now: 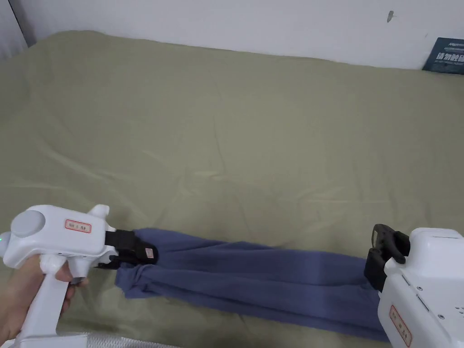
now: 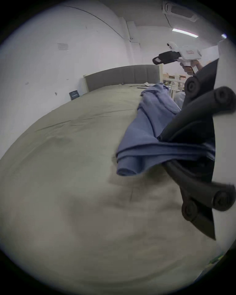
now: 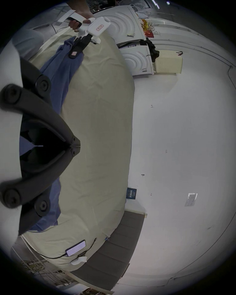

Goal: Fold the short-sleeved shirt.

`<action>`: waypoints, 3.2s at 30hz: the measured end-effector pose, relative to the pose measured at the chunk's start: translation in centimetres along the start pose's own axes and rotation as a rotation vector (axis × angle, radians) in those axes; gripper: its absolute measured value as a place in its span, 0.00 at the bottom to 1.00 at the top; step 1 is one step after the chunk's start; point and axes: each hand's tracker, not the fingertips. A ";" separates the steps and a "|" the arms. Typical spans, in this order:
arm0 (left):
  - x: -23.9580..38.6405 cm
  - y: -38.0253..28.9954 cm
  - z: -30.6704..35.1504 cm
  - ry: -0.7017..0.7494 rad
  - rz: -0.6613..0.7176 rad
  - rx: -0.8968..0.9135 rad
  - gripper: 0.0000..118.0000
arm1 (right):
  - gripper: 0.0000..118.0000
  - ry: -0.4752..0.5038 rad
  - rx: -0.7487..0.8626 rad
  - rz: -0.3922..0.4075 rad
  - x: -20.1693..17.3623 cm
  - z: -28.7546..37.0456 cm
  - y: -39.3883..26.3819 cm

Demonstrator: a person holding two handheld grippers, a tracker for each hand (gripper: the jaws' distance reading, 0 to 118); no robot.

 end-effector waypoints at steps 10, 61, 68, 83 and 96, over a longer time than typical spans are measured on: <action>2.6 -1.7 7.7 0.080 0.021 0.117 0.04 | 0.00 -0.008 0.036 -0.031 1.9 0.8 1.2; 20.0 -12.9 -24.7 -0.030 -0.311 -0.261 0.00 | 0.00 -0.061 -0.066 -0.120 9.0 2.0 -2.1; 19.6 -11.3 -19.3 -0.062 -0.276 -0.235 0.00 | 0.00 -0.068 -0.092 -0.096 8.8 1.5 -2.3; 10.1 -5.0 -6.3 0.014 -0.173 -0.040 0.26 | 0.00 0.004 -0.059 -0.052 4.7 0.0 -0.8; 9.1 -6.3 -14.1 -0.115 -0.073 -0.121 0.09 | 0.00 -0.022 -0.094 -0.019 5.1 0.1 -1.2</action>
